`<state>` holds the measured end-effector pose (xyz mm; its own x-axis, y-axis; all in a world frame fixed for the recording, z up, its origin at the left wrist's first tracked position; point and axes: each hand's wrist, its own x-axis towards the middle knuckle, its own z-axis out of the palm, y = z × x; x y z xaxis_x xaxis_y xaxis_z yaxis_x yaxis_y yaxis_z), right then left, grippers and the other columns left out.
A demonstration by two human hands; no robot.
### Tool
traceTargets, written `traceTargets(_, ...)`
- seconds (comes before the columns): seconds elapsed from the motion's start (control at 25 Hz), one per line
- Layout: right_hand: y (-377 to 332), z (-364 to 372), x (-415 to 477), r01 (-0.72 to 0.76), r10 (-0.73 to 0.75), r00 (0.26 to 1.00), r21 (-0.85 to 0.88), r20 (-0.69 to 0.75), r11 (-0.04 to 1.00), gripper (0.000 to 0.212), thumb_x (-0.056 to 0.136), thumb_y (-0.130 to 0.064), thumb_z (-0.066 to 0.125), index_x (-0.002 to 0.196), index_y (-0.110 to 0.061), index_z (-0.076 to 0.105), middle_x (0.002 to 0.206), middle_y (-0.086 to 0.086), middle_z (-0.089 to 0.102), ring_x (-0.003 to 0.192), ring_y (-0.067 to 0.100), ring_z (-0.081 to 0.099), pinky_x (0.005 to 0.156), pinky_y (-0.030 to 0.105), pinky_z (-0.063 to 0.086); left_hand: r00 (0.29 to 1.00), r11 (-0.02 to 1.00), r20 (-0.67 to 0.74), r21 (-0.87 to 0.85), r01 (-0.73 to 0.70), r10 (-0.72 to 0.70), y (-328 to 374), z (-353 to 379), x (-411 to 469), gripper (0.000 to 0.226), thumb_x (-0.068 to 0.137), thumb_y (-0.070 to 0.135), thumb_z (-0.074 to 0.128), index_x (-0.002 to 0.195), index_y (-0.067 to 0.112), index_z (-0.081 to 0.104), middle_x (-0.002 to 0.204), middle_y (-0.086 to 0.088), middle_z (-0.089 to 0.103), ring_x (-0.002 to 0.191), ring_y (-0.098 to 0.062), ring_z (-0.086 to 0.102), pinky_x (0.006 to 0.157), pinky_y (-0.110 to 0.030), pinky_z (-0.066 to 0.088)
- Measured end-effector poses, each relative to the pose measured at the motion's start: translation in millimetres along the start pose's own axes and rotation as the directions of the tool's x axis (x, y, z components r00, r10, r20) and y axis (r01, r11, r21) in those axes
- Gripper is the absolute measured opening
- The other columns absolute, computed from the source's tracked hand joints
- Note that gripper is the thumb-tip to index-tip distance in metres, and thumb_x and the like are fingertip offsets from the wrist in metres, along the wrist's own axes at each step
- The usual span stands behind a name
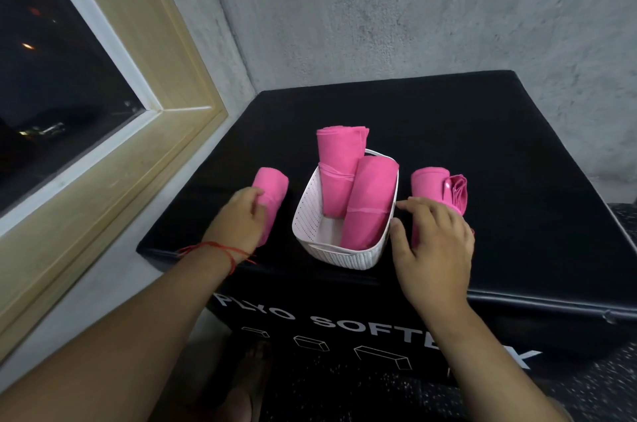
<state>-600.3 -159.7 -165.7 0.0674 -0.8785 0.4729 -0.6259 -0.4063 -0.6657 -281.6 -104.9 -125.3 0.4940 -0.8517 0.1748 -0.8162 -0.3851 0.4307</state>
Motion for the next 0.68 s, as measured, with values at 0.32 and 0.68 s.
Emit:
traceTargets(0.32,16.2,-2.4,-4.3,0.028,-0.029,0.999,0.039,0.016,0.999,0.038,0.095,-0.007,0.064,0.128,-0.026,0.068,0.130,-0.007,0.060,0.124,0.023,0.050,0.108,0.053,0.042,0.976,0.979,0.125,-0.084,0.188,-0.177,-39.2,20.3,0.8,0.075,0.096,0.067,0.041,0.159,0.032,0.021,0.142,-0.009,0.051,0.122,-0.031,0.059,0.104,-0.051,0.050)
traceTargets(0.68,24.1,-3.1,5.1,0.060,-0.060,0.998,0.050,0.005,0.997,0.044,0.090,-0.001,0.062,0.129,-0.021,0.069,0.132,-0.003,0.060,0.126,0.026,0.049,0.109,0.045,0.042,0.984,0.940,0.121,0.329,0.088,-0.134,17.2,-18.2,28.7,0.081,0.103,0.060,0.039,0.165,0.016,0.012,0.169,-0.012,0.025,0.155,-0.033,0.022,0.123,-0.055,0.023)
